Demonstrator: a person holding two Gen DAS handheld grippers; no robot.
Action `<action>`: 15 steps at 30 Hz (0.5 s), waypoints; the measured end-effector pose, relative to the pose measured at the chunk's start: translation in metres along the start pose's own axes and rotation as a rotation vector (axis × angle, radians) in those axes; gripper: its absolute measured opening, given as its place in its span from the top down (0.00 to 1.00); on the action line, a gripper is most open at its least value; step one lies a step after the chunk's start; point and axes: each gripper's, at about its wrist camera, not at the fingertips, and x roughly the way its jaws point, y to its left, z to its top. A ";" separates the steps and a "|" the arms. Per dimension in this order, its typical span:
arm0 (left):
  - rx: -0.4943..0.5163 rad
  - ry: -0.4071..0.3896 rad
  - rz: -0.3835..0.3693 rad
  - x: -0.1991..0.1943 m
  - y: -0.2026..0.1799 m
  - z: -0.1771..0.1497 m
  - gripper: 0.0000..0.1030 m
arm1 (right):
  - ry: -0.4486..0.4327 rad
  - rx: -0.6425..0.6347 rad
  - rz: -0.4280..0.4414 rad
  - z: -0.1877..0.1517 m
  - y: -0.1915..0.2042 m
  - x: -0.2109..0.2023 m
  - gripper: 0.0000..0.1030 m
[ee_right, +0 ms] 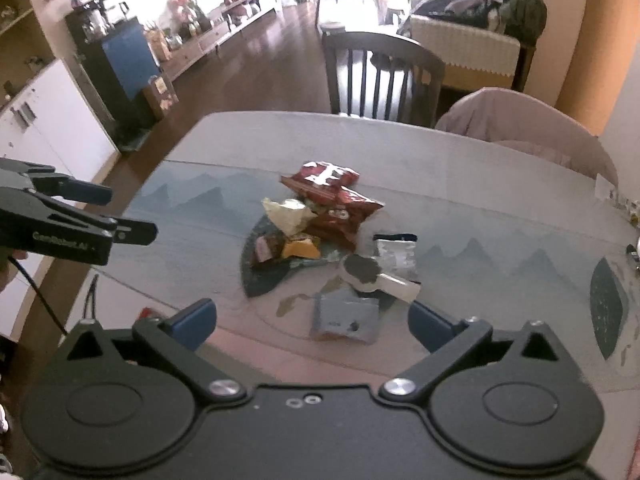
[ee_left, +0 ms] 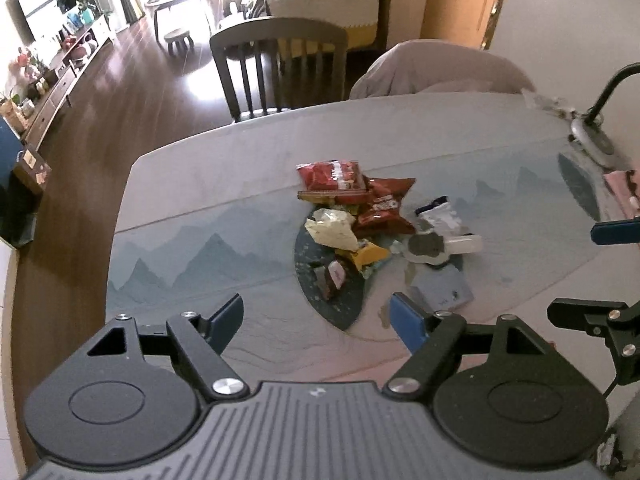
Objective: Organize snacks
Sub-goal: 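Move both tools back toward the snack pile, then grasp the small brown wrapper with the left tool while the right tool grasps the blue-grey packet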
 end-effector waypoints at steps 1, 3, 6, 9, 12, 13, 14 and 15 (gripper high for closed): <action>0.005 0.004 0.010 0.006 -0.001 0.005 0.22 | 0.010 0.003 0.002 0.004 -0.004 0.006 0.00; 0.015 0.024 0.018 0.022 -0.003 0.014 0.22 | 0.035 0.017 0.009 0.010 -0.011 0.021 0.00; 0.021 0.076 0.005 0.049 -0.006 0.025 0.22 | 0.081 0.041 0.014 0.018 -0.024 0.049 0.00; 0.041 0.134 0.012 0.078 -0.012 0.031 0.22 | 0.128 0.049 0.010 0.021 -0.032 0.076 0.00; 0.056 0.187 0.024 0.107 -0.017 0.036 0.22 | 0.190 0.052 0.008 0.019 -0.037 0.107 0.01; 0.046 0.204 0.023 0.116 -0.016 0.038 0.22 | 0.211 0.055 0.012 0.018 -0.038 0.116 0.02; 0.032 0.221 0.018 0.125 -0.015 0.039 0.22 | 0.228 0.063 0.021 0.017 -0.040 0.125 0.02; 0.012 0.237 0.017 0.134 -0.014 0.041 0.22 | 0.245 0.079 0.023 0.016 -0.042 0.135 0.03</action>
